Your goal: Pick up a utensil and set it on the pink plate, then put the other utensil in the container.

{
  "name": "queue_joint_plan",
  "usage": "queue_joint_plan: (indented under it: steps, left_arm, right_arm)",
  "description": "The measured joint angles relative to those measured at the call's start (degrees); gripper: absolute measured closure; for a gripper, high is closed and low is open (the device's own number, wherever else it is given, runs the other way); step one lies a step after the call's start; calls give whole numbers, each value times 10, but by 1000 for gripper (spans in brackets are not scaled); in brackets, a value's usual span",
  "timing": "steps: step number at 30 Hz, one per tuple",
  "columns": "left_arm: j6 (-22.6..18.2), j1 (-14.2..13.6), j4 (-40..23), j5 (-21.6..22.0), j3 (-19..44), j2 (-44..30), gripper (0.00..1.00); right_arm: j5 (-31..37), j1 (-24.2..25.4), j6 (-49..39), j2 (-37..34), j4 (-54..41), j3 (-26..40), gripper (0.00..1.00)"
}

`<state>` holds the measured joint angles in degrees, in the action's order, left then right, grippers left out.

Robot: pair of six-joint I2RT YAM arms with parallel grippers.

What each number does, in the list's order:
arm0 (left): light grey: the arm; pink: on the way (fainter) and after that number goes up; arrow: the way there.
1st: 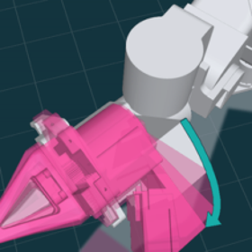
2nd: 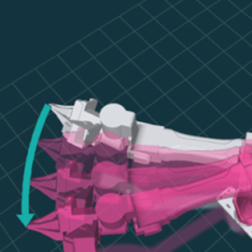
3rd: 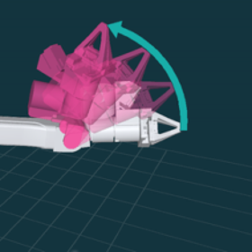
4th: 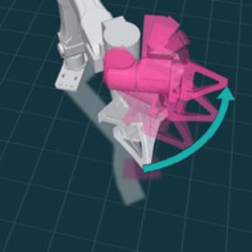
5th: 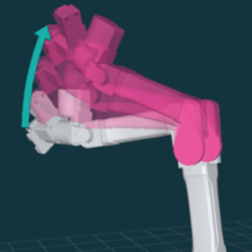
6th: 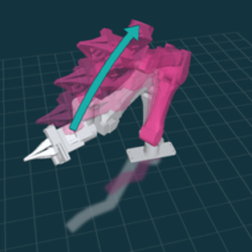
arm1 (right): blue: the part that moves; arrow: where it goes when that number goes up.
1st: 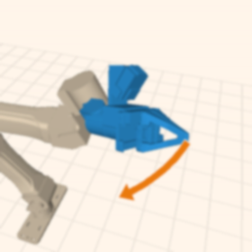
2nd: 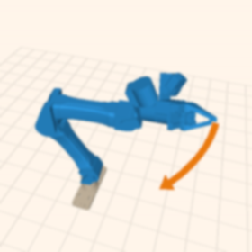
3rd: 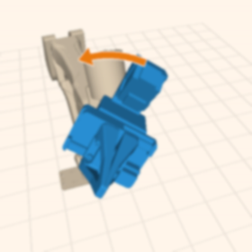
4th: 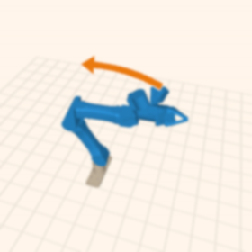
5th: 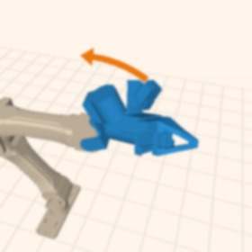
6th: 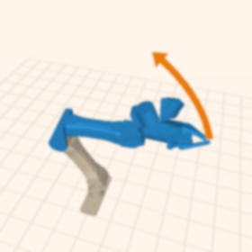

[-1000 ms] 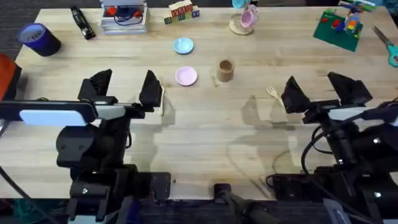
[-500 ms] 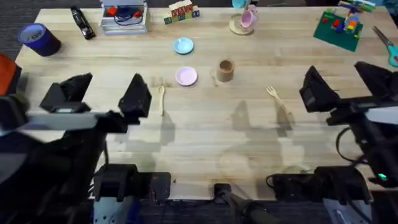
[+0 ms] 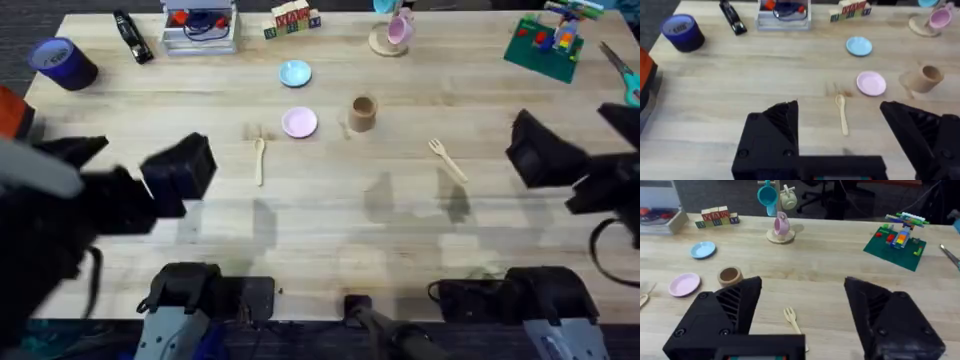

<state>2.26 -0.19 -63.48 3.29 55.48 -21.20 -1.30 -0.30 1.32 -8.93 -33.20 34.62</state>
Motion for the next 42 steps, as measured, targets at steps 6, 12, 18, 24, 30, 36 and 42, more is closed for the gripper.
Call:
queue_joint_plan:
  steps: [6,12,18,24,30,36,42]
  left_arm:
    - [1,0,-87,0,127,-151,8]
    - [1,0,-192,0,244,-289,8]
    - [2,0,-238,-2,313,-377,8]
    - [2,0,-239,-17,319,-408,8]
    - [2,0,-240,-31,319,-411,8]
    - [2,0,-230,-36,319,-411,8]
    - [2,0,-227,-40,319,-411,8]
  right_arm:
    - [0,0,0,-99,-65,92,6]
    - [0,0,0,-211,-169,198,5]
    - [0,0,0,-312,-277,304,5]
    - [0,0,0,-391,-347,384,5]
    - [0,0,0,-421,-360,409,5]
    - [0,0,0,-421,-349,410,5]
    - [0,0,0,-421,-349,410,5]
